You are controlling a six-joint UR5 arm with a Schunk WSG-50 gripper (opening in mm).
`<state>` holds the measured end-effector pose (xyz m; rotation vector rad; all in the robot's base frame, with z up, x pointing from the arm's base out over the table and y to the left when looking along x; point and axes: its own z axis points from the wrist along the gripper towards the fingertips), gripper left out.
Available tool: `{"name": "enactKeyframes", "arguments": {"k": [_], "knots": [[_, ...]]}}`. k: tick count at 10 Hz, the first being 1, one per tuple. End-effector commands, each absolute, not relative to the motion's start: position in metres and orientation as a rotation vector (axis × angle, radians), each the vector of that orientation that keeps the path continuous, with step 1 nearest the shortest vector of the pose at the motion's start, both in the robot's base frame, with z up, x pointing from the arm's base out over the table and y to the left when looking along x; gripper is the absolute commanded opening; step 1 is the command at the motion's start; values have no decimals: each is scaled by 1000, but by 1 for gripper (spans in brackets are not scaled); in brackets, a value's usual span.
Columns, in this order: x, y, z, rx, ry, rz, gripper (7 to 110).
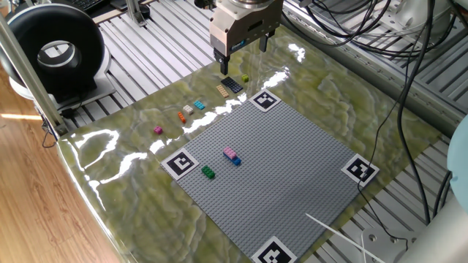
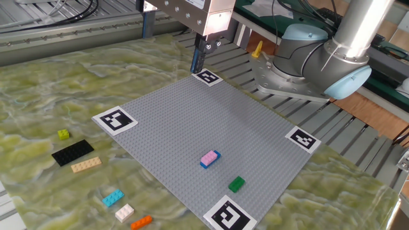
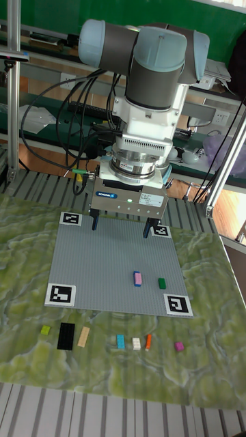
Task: Stack small Lego blocks randomly, one at a time
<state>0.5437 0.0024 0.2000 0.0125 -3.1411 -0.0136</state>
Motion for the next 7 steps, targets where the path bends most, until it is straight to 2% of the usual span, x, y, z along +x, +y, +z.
{"name": "enactKeyframes", "arguments": {"k": [1,2,3,7], "knots": [[542,20,201,141,-3132,-108,107],[542,21,199,139,-3134,-108,107],[543,22,197,134,-3137,-108,7],[542,22,196,129,-3137,-98,7]]}}
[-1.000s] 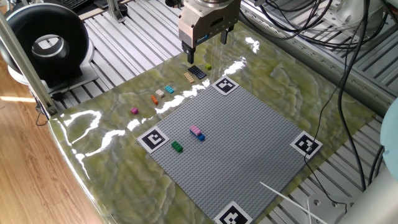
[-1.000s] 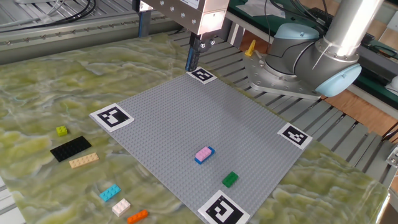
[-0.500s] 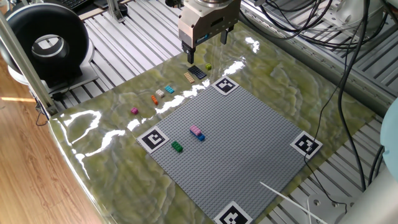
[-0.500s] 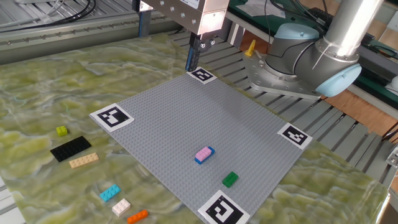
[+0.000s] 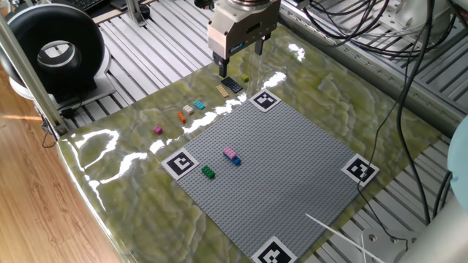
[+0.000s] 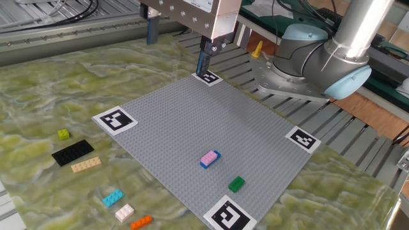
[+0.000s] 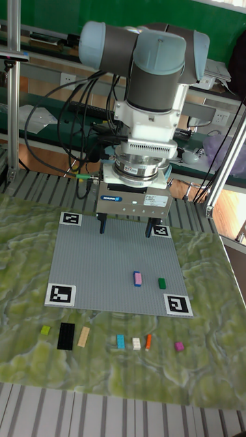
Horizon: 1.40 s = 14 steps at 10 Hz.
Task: Stack small Lego blocks randomly, one at a time
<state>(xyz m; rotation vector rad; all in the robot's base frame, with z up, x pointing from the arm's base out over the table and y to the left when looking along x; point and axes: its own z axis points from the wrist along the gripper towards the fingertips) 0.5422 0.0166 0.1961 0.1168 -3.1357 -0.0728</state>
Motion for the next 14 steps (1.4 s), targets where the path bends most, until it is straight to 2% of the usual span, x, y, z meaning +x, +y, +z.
{"name": "enactKeyframes", "arguments": {"k": [1,14], "knots": [[543,22,196,129,-3140,-93,7],[549,28,192,107,-3173,-100,7]]}}
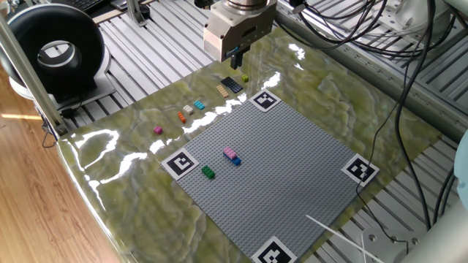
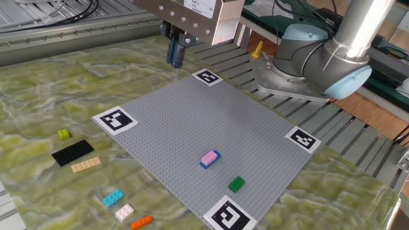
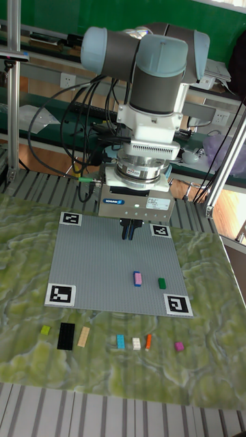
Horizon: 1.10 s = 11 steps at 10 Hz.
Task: Stack small Lego blocks randomly, one at a time
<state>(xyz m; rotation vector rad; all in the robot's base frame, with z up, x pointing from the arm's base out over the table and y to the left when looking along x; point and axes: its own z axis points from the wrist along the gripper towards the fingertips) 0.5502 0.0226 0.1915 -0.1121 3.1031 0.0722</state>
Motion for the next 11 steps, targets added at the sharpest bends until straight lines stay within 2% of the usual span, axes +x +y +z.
{"name": "enactKeyframes", "arguments": {"k": [1,11], "knots": [[548,23,191,-101,3110,67,7],[536,21,189,-144,3153,44,7]]}}
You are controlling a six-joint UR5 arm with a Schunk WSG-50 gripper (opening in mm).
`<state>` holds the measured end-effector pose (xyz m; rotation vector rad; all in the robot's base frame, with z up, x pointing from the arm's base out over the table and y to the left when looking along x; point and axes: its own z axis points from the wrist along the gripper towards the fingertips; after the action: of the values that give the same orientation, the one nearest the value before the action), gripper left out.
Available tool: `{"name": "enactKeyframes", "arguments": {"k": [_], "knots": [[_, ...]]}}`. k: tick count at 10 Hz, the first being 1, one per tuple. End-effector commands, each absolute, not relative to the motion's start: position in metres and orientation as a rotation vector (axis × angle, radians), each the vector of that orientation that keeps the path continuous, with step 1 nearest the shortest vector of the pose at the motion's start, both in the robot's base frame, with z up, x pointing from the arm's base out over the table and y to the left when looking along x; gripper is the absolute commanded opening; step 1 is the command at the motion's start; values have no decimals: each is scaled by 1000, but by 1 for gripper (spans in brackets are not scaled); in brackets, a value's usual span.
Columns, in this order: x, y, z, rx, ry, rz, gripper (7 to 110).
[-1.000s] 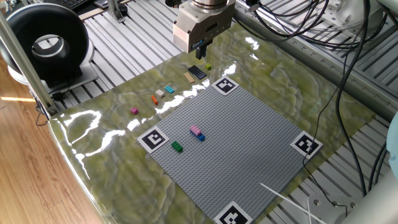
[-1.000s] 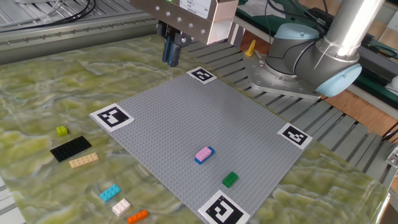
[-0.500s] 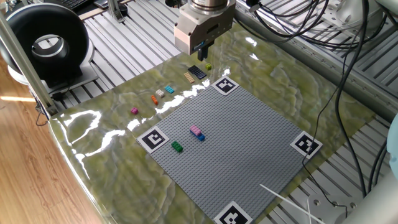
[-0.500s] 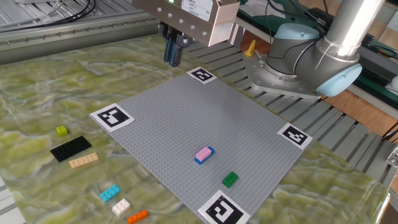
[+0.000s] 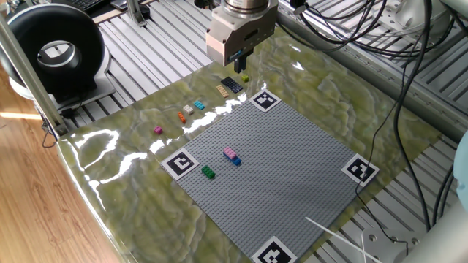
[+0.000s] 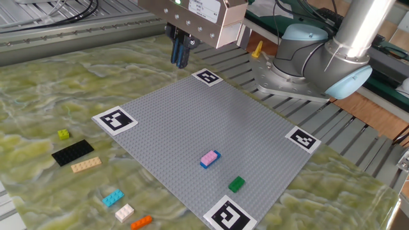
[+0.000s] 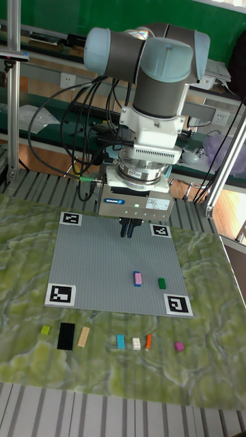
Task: Stack small Lego blocks randomly, one at a time
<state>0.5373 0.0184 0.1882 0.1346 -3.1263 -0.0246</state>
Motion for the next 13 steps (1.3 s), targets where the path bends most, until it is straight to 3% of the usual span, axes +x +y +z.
{"name": "enactKeyframes", "arguments": {"k": [1,5,9,11,13], "knots": [[534,24,189,157,-3112,-66,7],[513,22,186,159,-3037,-19,7],[517,50,188,123,-3051,-189,7],[526,36,186,117,-3090,-104,7],[514,55,189,99,-3037,-221,7]]}}
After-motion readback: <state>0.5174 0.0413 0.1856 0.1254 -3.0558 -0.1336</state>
